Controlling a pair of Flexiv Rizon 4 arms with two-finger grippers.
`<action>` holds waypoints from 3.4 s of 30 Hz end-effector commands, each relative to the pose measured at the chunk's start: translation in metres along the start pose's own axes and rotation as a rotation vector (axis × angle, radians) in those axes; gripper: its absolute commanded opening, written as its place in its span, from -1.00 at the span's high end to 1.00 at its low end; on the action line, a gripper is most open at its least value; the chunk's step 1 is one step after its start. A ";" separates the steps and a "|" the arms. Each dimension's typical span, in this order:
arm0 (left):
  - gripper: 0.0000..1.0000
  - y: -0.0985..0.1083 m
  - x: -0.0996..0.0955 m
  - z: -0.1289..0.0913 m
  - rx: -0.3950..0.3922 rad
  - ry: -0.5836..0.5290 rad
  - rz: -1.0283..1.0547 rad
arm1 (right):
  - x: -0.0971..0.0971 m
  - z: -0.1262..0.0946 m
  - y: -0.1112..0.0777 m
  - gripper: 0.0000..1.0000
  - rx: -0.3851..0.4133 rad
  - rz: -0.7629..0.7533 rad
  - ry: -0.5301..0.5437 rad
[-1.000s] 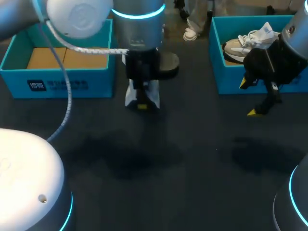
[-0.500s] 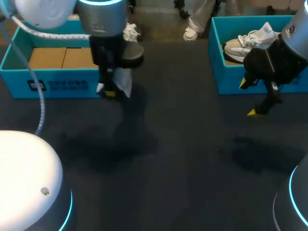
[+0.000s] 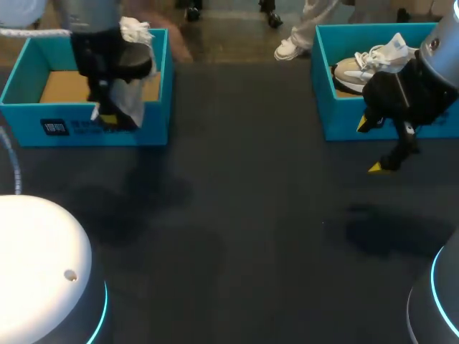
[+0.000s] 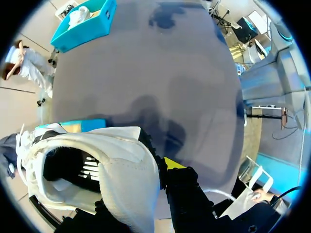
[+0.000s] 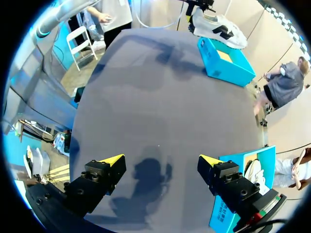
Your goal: Take the shoe out of the shoebox, open the shoe tongue, remove and reinsert the insole, then place the shoe into the shoebox
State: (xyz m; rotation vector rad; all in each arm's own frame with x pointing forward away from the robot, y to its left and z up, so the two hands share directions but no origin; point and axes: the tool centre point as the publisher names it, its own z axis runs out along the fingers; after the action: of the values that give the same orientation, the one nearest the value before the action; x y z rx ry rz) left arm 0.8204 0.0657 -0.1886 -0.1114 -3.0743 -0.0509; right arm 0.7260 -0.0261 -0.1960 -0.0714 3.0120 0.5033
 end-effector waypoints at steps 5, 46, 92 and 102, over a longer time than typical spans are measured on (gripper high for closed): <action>1.00 0.073 -0.035 -0.002 0.071 -0.001 0.011 | 0.000 0.001 0.000 -1.00 0.000 0.000 0.000; 1.00 0.237 -0.184 0.021 0.024 -0.003 0.118 | 0.000 0.001 0.000 -1.00 0.000 0.000 0.000; 1.00 0.254 -0.195 0.016 -0.249 0.039 1.838 | 0.000 0.001 0.000 -1.00 0.000 0.000 0.000; 1.00 0.255 -0.199 0.013 -0.232 0.021 1.816 | 0.000 0.001 0.000 -1.00 0.000 0.000 0.000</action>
State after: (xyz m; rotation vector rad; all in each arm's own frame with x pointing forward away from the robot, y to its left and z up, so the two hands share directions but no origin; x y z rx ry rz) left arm 1.0404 0.3039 -0.2078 -2.0114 -2.2772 -0.2271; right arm 0.7260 -0.0261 -0.1960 -0.0713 3.0120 0.5032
